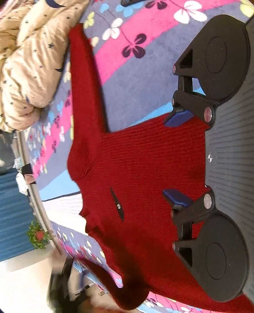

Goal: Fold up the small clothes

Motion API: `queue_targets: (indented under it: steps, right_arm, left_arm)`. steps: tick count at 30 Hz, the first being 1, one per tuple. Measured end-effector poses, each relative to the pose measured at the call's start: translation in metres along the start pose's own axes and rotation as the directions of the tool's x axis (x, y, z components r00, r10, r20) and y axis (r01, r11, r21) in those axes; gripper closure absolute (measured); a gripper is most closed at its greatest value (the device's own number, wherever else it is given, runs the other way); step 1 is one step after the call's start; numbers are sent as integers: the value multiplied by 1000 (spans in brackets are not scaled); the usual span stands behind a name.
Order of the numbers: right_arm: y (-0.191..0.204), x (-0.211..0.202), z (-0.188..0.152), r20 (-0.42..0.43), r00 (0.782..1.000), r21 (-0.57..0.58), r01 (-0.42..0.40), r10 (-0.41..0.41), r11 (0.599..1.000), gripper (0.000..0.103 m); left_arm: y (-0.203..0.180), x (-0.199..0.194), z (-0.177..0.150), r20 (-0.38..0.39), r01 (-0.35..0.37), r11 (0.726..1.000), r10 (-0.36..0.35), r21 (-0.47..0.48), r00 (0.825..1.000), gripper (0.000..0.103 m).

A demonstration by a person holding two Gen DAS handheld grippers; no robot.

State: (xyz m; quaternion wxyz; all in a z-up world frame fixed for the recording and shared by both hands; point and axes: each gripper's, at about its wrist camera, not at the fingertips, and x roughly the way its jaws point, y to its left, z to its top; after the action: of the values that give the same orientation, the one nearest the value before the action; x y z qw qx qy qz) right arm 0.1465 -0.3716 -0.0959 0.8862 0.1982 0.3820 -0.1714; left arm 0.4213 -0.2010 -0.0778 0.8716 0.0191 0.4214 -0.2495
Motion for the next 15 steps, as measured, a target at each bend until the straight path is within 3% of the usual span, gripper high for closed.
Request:
queue_targets:
  steps: [3, 5, 7, 10, 12, 15]
  right_arm:
    - [-11, 5, 2, -3, 999, 37, -50, 50, 998, 31]
    - [-11, 13, 9, 0, 994, 54, -106, 106, 993, 31]
    - [-2, 27, 26, 17, 986, 82, -167, 166, 983, 30]
    - [30, 65, 69, 54, 956, 88, -293, 289, 952, 30]
    - [58, 105, 98, 31, 946, 83, -325, 323, 942, 31]
    - [101, 168, 129, -37, 965, 103, -255, 259, 962, 31]
  left_arm:
    - [9, 0, -59, -74, -25, 998, 29, 59, 997, 23]
    - [49, -17, -78, -55, -62, 998, 62, 1, 997, 21]
    - [94, -33, -86, -2, -142, 988, 142, -53, 990, 20]
    - [155, -46, -82, 11, -318, 945, 320, -80, 947, 20]
    - [185, -40, -76, -22, -379, 919, 379, -109, 925, 20]
    - [216, -18, -61, -78, -412, 901, 405, -133, 911, 20]
